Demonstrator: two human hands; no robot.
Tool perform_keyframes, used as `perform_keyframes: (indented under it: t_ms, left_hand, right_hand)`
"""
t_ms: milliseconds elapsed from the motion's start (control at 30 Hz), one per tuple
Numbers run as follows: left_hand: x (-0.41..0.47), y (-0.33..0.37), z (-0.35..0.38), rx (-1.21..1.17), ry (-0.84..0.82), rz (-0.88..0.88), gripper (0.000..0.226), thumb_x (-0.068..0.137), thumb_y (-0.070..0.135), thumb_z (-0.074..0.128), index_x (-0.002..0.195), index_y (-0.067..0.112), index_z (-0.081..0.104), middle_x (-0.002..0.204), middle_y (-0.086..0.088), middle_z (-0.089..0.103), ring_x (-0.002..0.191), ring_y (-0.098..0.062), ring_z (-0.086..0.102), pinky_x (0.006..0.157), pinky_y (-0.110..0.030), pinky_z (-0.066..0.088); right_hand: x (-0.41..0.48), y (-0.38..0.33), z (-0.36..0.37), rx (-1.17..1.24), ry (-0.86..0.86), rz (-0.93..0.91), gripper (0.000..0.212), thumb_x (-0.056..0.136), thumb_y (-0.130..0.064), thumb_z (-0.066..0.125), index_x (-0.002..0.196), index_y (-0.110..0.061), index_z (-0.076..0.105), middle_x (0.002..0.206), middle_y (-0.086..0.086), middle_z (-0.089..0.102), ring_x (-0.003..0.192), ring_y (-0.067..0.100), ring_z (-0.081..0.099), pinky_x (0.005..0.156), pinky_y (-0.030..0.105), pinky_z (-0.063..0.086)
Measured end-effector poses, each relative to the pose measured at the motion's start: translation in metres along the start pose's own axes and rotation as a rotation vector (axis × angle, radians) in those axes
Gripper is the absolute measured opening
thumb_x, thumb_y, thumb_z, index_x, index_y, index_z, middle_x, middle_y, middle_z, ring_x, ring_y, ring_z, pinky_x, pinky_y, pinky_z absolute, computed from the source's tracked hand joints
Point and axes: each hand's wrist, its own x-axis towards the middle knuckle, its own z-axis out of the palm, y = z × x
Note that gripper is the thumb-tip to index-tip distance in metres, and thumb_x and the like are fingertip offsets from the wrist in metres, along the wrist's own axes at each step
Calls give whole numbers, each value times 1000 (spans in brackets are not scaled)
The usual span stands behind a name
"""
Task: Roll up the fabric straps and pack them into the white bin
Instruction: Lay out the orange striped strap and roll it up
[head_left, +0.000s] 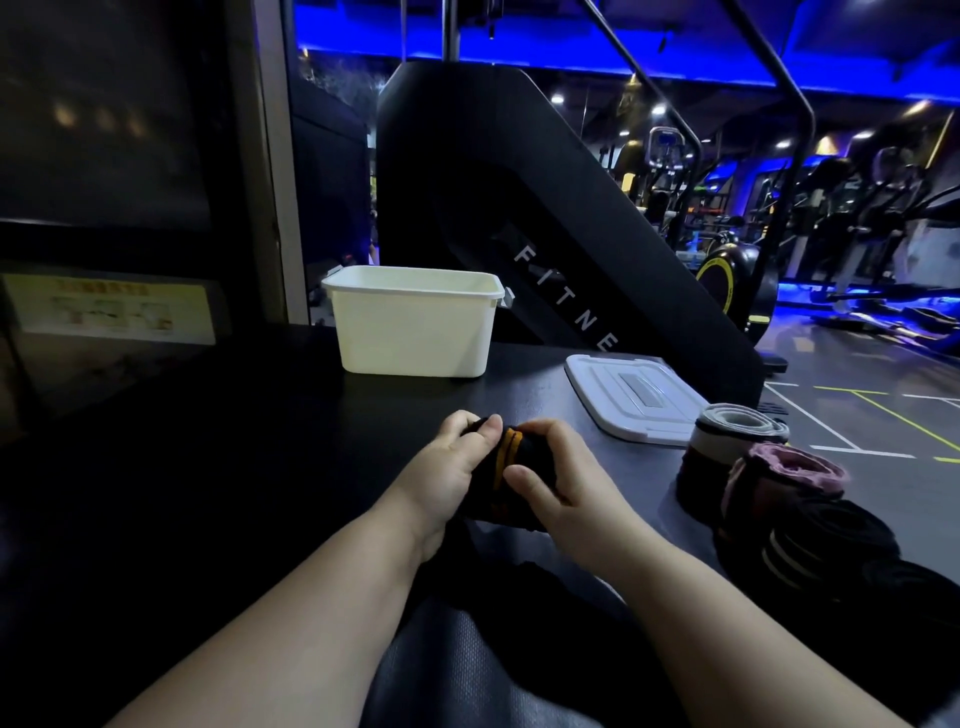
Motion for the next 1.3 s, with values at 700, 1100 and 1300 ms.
perform_keyframes:
  t_ms: [700, 1100, 1300]
  left_hand:
    - [2, -7, -5, 382, 161, 203, 74, 49, 74, 64, 112, 37, 52, 108, 13, 61, 101, -4, 59, 88, -27, 48]
    - [14, -24, 20, 535, 16, 95, 42, 89, 20, 69, 125, 31, 52, 113, 10, 64, 103, -3, 60, 80, -2, 42]
    - [38, -15, 47, 727, -94, 94, 56, 87, 19, 68, 135, 32, 44, 115, 12, 62, 112, -9, 59, 98, -23, 44]
  right_hand:
    - [-2, 4, -19, -10, -48, 207, 36, 83, -25, 75, 115, -29, 58, 103, -11, 67, 95, 5, 62, 76, 10, 44]
    - [-8, 17, -51, 71, 60, 421, 36, 84, -10, 74, 103, -33, 54, 86, -12, 64, 74, -1, 60, 60, 4, 44]
    - [-5, 31, -57, 19, 183, 537, 42, 81, -20, 74, 115, -35, 54, 96, -12, 66, 91, 4, 63, 86, 20, 47]
